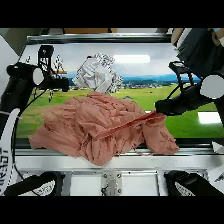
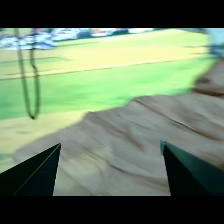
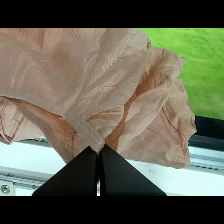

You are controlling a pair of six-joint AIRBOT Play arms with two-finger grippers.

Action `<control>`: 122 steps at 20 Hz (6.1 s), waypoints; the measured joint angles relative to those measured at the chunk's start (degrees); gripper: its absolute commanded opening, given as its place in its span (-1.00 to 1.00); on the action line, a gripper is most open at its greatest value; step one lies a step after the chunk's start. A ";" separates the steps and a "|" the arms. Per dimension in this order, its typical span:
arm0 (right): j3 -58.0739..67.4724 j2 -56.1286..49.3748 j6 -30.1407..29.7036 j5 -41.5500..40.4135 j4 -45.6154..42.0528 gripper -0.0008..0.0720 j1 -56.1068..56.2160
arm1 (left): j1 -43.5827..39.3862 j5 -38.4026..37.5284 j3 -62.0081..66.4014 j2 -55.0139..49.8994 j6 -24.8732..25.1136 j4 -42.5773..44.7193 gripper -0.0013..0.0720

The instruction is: Fold the clothes and pants, and hang the long-sleeved shirts on hangers.

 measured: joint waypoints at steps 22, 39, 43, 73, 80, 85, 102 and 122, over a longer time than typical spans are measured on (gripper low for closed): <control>0.00 0.00 -0.02 0.02 0.02 -0.96 0.00 | 11.47 18.49 3.87 -29.18 -0.48 19.47 0.93; 0.00 0.00 -0.02 0.02 0.02 -0.96 0.00 | 11.56 8.33 15.10 -37.97 -1.31 15.91 -0.94; 0.00 0.00 -0.02 0.02 0.04 -0.96 0.00 | 11.56 5.81 17.20 -38.10 -1.33 15.02 -0.94; 0.00 0.00 -0.04 0.02 0.02 -0.96 0.00 | 1.84 -37.24 27.69 -7.78 57.66 -34.36 -0.94; 0.00 0.00 -0.04 0.02 0.02 -0.96 0.00 | 8.48 -39.65 13.66 -0.46 73.83 -39.69 -0.94; 0.00 0.00 -0.02 0.00 0.04 -0.96 0.00 | 13.05 -38.71 2.14 4.48 82.03 -42.25 -0.94; 0.68 -0.07 -1.90 0.70 0.44 -0.96 -0.20 | 5.33 -32.17 -17.75 6.29 93.44 -45.94 -0.94; 4.24 -0.09 -1.99 0.07 0.44 -0.96 -0.42 | -3.80 -27.96 -8.55 -7.48 88.87 -46.27 -0.94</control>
